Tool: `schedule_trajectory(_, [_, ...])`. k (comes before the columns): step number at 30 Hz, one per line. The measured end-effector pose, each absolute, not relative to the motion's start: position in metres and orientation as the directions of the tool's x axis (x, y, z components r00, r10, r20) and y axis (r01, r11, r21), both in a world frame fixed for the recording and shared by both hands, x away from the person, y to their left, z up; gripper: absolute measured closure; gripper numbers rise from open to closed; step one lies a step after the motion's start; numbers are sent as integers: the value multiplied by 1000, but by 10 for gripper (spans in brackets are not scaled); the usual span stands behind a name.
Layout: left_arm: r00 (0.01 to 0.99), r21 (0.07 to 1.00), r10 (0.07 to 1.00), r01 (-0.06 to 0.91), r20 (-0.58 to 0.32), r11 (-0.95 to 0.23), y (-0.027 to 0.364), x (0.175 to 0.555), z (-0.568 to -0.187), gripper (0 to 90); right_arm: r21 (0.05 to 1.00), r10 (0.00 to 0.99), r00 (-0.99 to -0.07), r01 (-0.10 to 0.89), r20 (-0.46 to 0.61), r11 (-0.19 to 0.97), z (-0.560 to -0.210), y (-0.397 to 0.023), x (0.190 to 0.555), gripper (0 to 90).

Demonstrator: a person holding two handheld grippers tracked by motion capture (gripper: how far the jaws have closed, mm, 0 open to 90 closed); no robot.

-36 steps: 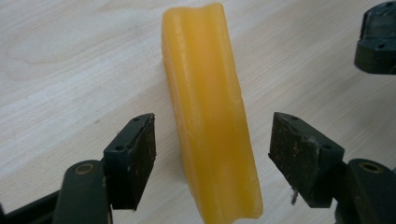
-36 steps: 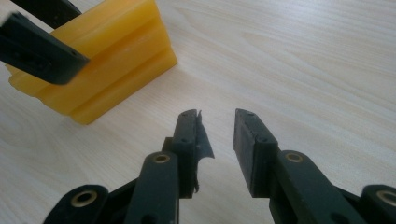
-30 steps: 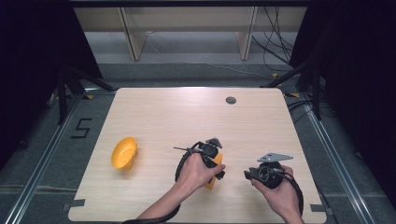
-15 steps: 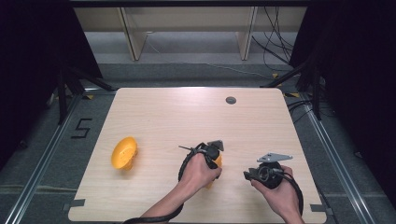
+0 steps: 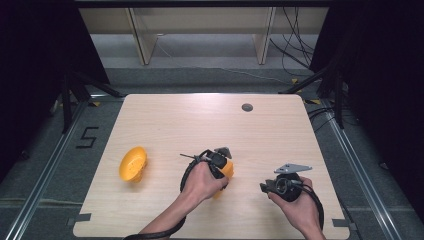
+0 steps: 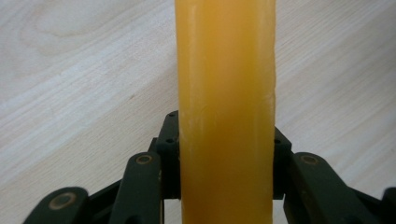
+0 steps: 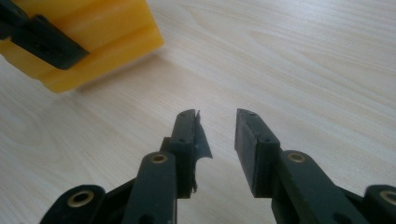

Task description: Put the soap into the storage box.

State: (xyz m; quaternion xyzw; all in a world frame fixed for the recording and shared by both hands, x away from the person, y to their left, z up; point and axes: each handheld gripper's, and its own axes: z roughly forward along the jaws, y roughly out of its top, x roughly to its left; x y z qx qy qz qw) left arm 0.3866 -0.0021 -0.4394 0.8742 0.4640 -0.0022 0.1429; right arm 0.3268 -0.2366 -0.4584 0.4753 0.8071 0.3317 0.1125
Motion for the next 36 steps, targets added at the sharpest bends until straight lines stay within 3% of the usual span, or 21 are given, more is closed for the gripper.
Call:
schedule_trajectory(7, [550,266,819,824,-164,-501,14,386,-429,605,629,842,-515,711,163,313,-457,-236,326,694])
schedule_trajectory(11, [539,273,827,829,-160,-488,24,385,-424,606,682,843,-521,666,135,302,-461,-234,328,693])
schedule_trajectory(17, [535,270,831,832,-155,-485,37,383,-421,605,629,837,-524,707,159,323,-457,-234,328,692])
schedule_trajectory(36, [468,313,873,857,-141,-409,82,377,-413,605,645,824,-548,683,142,344,-457,-231,331,690])
